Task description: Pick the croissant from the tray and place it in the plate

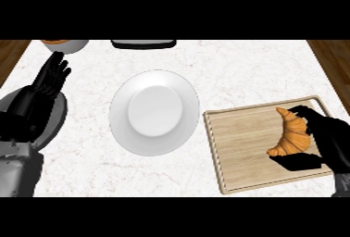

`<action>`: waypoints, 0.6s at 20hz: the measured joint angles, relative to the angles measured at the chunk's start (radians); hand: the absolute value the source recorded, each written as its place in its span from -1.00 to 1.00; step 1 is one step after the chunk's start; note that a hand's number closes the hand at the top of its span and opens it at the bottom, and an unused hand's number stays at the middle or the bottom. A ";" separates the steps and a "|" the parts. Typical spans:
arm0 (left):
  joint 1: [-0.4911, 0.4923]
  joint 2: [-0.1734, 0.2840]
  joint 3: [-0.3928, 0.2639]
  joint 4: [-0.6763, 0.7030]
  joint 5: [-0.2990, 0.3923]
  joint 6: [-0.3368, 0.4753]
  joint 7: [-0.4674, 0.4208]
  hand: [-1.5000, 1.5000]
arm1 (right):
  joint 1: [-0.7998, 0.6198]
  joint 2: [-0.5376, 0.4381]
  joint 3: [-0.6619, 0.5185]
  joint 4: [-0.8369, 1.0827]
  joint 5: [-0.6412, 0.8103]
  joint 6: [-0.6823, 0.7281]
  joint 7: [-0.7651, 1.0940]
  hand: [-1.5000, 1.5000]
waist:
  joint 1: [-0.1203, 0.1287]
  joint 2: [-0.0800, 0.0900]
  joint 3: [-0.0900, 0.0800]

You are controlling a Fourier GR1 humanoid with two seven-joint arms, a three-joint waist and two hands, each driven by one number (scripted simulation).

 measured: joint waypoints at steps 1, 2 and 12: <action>-0.001 0.001 0.001 -0.010 0.002 0.000 0.010 0.00 | 0.003 0.013 0.005 -0.043 -0.016 0.000 -0.004 1.00 | 0.000 -0.001 0.000; -0.007 0.001 0.001 -0.012 0.002 0.002 0.015 0.00 | 0.002 0.027 0.007 -0.076 -0.036 -0.003 -0.015 1.00 | 0.001 -0.001 0.000; -0.002 -0.010 -0.003 -0.027 0.003 -0.009 0.019 0.00 | -0.127 0.210 0.129 -0.276 -0.095 0.067 0.084 1.00 | 0.016 0.004 0.001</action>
